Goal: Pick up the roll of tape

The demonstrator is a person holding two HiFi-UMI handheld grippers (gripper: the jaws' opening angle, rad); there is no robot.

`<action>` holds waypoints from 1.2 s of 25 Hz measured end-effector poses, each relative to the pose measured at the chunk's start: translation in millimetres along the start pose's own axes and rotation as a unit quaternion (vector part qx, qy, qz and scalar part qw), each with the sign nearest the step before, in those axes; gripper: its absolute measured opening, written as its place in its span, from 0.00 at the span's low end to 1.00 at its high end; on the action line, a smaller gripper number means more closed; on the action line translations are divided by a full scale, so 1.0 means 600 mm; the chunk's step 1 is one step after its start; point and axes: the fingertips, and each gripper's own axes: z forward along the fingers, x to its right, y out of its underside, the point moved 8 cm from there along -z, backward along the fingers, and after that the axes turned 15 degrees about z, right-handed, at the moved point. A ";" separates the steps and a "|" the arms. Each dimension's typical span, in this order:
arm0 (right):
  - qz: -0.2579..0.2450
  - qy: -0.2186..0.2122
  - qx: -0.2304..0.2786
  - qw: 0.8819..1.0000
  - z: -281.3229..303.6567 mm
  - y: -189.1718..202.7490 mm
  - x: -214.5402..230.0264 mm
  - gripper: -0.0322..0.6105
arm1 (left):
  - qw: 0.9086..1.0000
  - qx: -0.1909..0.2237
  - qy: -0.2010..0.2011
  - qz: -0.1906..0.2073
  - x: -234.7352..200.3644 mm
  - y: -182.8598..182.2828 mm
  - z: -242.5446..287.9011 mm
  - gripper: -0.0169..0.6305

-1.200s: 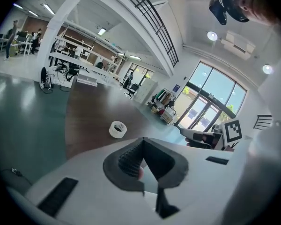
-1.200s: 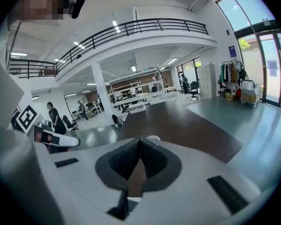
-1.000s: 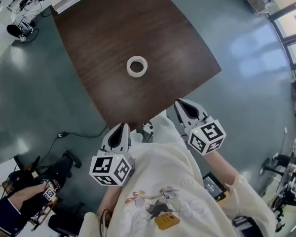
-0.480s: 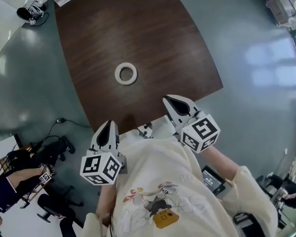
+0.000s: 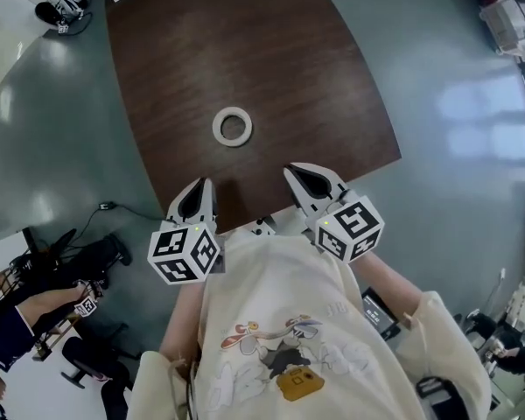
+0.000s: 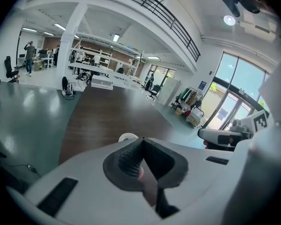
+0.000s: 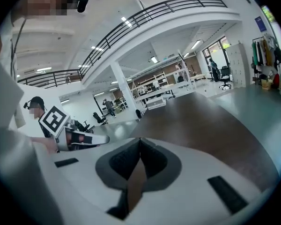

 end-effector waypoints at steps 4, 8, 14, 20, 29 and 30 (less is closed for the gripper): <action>0.003 0.013 -0.006 1.000 0.015 0.013 -0.003 0.06 | 0.999 -0.040 0.007 -0.005 -0.030 0.007 0.043 0.04; 0.005 0.024 -0.011 1.000 0.030 0.016 0.025 0.06 | 0.997 -0.080 0.018 -0.006 -0.040 0.019 0.098 0.14; 0.020 0.036 -0.011 0.999 0.022 0.015 0.050 0.06 | 0.992 -0.120 0.043 -0.006 -0.038 0.020 0.166 0.21; 0.036 0.045 -0.014 0.998 0.045 0.017 0.070 0.06 | 0.986 -0.158 0.049 -0.003 -0.068 0.028 0.249 0.24; 0.047 0.054 -0.017 0.997 0.077 0.001 0.108 0.06 | 0.979 -0.202 0.030 0.005 -0.109 0.053 0.348 0.25; 0.049 0.055 -0.018 0.997 0.080 0.003 0.112 0.06 | 0.978 -0.207 0.028 0.004 -0.114 0.057 0.358 0.25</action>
